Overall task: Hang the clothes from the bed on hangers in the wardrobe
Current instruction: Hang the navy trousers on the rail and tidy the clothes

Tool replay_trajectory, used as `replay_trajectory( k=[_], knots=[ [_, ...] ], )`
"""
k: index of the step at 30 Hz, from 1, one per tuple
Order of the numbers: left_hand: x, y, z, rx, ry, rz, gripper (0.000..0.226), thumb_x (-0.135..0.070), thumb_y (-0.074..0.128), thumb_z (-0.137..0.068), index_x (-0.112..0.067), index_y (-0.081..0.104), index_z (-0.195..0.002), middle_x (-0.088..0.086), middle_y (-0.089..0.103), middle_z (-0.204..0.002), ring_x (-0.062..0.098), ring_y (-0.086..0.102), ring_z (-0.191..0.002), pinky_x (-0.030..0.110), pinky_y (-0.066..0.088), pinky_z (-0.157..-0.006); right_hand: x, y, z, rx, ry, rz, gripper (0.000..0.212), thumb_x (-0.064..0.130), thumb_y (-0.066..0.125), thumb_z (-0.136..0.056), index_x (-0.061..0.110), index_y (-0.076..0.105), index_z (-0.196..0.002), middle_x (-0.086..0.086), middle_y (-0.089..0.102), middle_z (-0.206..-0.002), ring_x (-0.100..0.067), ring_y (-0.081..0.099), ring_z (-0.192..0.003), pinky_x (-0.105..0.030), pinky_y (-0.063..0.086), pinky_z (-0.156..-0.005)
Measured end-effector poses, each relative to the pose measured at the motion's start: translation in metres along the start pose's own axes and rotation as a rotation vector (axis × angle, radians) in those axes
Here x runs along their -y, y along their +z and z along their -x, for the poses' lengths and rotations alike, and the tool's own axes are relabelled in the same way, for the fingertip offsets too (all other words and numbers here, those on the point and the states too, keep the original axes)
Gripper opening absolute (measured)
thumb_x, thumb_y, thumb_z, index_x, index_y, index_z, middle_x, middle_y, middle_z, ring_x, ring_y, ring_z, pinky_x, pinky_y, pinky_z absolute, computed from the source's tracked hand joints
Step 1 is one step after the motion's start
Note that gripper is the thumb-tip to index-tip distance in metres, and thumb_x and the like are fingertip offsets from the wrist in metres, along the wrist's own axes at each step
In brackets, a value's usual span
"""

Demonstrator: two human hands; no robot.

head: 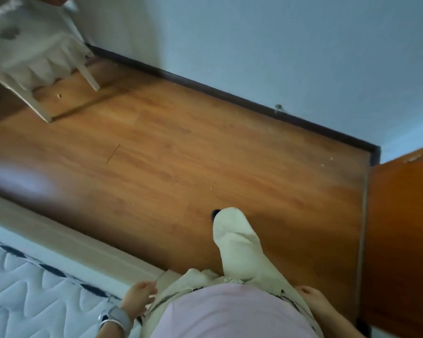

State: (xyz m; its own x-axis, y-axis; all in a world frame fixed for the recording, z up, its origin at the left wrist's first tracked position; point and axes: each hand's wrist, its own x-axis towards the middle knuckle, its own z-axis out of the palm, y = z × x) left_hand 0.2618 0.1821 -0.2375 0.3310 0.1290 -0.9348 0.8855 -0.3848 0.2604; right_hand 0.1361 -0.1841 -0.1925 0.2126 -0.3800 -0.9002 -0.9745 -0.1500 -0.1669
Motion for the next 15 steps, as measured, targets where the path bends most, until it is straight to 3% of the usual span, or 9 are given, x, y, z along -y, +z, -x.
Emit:
replay_trajectory(
  k=[2,4,9,11,15],
  knots=[
    [-0.024,0.011,-0.007,-0.004,-0.049,0.024,0.021,-0.011,0.043,-0.094,-0.003,0.056,-0.081,0.009,0.053,-0.074,0.019,0.047,-0.06,0.026,0.032,-0.06,0.033,-0.031,-0.023,0.019,0.006,0.089,0.027,0.014,0.049,-0.094,-0.006,0.064,-0.105,-0.025,0.06,-0.122,-0.026,0.053,-0.091,-0.026,0.042,-0.062],
    [-0.052,0.022,-0.008,-0.044,-0.07,0.1,0.018,-0.015,0.043,-0.094,-0.006,0.058,-0.093,0.009,0.059,-0.087,0.019,0.053,-0.069,0.026,0.035,-0.065,0.076,-0.06,-0.043,0.014,-0.043,0.196,0.029,0.016,0.047,-0.094,-0.007,0.065,-0.101,-0.025,0.061,-0.119,-0.03,0.058,-0.094,-0.035,0.046,-0.072],
    [-0.115,0.025,0.008,-0.144,0.071,0.317,0.015,-0.019,0.046,-0.095,-0.014,0.059,-0.102,0.002,0.062,-0.093,0.017,0.057,-0.085,0.022,0.04,-0.064,0.207,-0.095,-0.079,-0.027,-0.143,0.313,0.023,0.016,0.044,-0.095,0.002,0.061,-0.103,-0.009,0.063,-0.085,-0.023,0.055,-0.077,-0.032,0.041,-0.075],
    [-0.125,0.019,0.015,-0.206,0.074,0.429,0.014,-0.019,0.045,-0.095,-0.016,0.058,-0.101,0.002,0.062,-0.095,0.018,0.057,-0.09,0.021,0.042,-0.067,0.265,-0.09,-0.086,0.016,-0.198,0.379,0.017,0.018,0.043,-0.096,0.01,0.057,-0.102,-0.004,0.061,-0.082,-0.022,0.057,-0.079,-0.03,0.042,-0.072],
    [-0.105,0.007,0.009,-0.285,-0.142,0.656,0.014,-0.016,0.046,-0.095,-0.01,0.058,-0.09,0.004,0.058,-0.077,0.019,0.054,-0.074,0.023,0.038,-0.06,0.38,-0.053,-0.095,0.107,-0.388,0.557,0.015,0.019,0.04,-0.097,0.014,0.054,-0.103,-0.004,0.061,-0.089,-0.021,0.059,-0.086,-0.029,0.044,-0.068]
  ],
)
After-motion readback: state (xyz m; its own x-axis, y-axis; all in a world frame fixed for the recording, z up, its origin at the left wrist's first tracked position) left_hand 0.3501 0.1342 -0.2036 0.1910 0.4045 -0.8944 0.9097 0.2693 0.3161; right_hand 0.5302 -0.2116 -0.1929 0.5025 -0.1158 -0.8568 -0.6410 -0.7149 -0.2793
